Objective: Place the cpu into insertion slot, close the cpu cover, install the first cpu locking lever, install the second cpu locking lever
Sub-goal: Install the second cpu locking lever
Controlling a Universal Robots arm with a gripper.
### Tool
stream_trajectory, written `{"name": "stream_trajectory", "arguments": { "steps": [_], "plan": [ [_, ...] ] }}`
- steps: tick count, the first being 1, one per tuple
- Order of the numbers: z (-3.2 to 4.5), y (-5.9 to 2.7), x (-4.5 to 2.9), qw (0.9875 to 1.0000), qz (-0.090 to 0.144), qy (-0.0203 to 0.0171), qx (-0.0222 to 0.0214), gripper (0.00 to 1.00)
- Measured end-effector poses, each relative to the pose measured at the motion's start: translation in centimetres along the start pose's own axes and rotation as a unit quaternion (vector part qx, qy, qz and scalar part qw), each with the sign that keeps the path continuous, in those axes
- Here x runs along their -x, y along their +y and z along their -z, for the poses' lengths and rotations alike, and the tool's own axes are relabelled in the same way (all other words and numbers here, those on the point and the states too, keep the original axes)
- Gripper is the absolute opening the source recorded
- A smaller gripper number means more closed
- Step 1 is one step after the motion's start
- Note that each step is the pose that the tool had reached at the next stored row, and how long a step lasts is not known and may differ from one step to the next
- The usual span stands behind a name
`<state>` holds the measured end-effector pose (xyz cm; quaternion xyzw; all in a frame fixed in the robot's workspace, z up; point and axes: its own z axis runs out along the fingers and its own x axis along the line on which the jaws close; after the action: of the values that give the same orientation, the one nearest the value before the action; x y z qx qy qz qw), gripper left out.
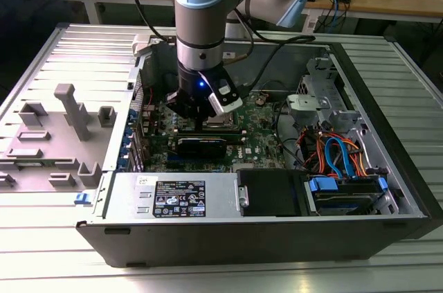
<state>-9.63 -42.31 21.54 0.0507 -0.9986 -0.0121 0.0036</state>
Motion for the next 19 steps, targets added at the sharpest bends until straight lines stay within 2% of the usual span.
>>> {"name": "stream_trajectory", "arguments": {
  "steps": [5,11,14,19],
  "plan": [
    [-0.38,0.00,-0.16,1.0000,0.000,-0.0002,0.0027,0.11],
    [-0.55,0.05,-0.39,0.9999,0.000,-0.0011,0.0109,0.11],
    [-0.58,0.06,-0.41,0.9999,0.000,-0.0012,0.0123,0.11],
    [-0.69,0.07,-0.53,0.9998,0.000,-0.0022,0.0211,0.11]
  ]
}}
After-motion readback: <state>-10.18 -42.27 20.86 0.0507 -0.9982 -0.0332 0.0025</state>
